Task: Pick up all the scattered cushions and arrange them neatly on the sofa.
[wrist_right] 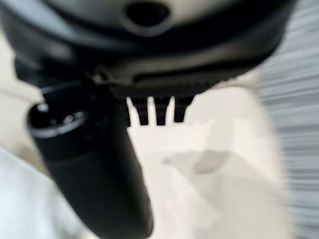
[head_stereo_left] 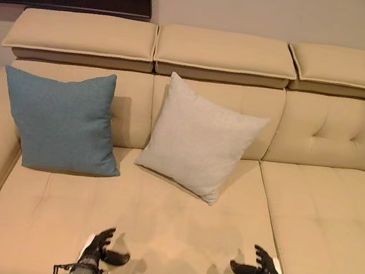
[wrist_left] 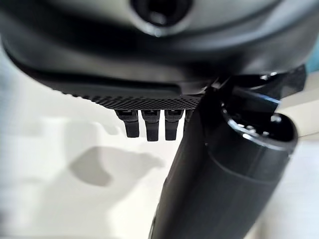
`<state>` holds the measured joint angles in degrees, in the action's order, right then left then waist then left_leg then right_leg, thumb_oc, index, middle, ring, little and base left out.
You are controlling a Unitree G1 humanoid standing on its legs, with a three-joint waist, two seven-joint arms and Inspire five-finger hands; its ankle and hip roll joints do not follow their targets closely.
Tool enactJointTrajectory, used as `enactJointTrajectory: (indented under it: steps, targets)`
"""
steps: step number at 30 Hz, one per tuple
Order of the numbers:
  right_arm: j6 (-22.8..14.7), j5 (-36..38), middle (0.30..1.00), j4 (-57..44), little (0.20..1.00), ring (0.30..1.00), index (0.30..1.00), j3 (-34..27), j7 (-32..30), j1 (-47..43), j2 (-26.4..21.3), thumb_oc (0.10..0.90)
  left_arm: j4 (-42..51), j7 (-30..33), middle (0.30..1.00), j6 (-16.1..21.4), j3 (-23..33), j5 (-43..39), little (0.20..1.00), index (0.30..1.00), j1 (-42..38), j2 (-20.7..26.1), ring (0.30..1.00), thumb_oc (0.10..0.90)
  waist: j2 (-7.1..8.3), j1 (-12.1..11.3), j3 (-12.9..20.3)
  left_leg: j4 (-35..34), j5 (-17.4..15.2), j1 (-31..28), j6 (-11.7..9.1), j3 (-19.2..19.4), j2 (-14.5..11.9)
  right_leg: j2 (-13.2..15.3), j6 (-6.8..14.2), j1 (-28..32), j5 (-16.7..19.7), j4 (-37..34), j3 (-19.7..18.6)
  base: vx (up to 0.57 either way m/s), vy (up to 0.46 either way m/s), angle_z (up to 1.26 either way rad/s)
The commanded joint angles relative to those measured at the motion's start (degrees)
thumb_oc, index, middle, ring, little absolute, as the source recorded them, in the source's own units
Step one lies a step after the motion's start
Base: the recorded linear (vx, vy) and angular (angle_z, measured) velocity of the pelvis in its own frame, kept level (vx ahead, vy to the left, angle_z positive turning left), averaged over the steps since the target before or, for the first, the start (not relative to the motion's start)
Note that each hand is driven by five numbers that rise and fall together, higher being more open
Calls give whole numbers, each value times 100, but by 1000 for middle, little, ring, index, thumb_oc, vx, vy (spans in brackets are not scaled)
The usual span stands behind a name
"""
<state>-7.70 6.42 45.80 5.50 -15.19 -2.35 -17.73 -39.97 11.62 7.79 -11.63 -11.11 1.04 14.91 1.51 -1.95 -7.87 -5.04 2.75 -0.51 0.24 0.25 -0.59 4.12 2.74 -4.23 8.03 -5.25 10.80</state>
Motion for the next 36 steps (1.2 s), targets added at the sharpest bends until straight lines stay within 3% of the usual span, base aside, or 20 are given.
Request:
enactJointTrajectory:
  steps: [1, 7, 12, 22, 28, 36]
  targets:
    - [-409, 450, 900, -397, 900, 900, 900, -216, -257, -188, -265, 800, 435, 414, 900, 530, 273, -310, 900, 900, -467, 288, 900, 800, 176, -4, 190, 322, -565, 268, -42, 103, 269, 282, 508, -233, -582, 614, 7, 11, -63, -3]
    - [-515, 977, 900, -638, 900, 900, 900, -120, -355, -790, -283, 800, 815, 680, 900, 643, 216, -517, 900, 900, -1179, 378, 900, 800, 123, 10, 38, 282, -463, 560, -120, 61, 220, 235, 469, -407, -506, 416, 28, -56, -20, 7]
    - [-793, 1798, 900, -784, 900, 900, 900, 244, -567, -2109, -169, 800, 571, 1224, 900, 847, -162, -624, 900, 900, -2704, 528, 900, 800, 48, 65, -251, 264, -213, 1363, -202, 36, 223, 208, 428, -1158, -304, 371, -90, -135, 4, 8]
    - [-1057, 2381, 900, -337, 900, 900, 900, 644, -812, -3945, -396, 800, -239, 1615, 900, 974, -631, -734, 900, 900, -4565, 979, 900, 800, -9, 156, -240, 90, 121, 2260, -369, -44, 242, 147, 423, -2021, -73, 207, -158, -17, 6, 5]
    - [-1170, 2658, 900, 275, 900, 900, 900, 1141, -852, -5380, -442, 800, -949, 1753, 900, 932, -1201, -527, 900, 900, -6142, 1416, 900, 800, -124, 137, -166, 4, 322, 3045, -520, -142, 292, 116, 502, -2790, 66, 92, -178, -11, -2, 15]
    - [-1260, 2910, 900, 138, 900, 900, 900, 1585, -612, -5687, -91, 800, -1452, 1450, 900, 935, -1598, -774, 900, 900, -6750, 1468, 900, 800, -133, 222, -90, 4, 409, 3419, -553, -157, 295, 112, 538, -3190, 150, 99, -245, 2, 6, 0]
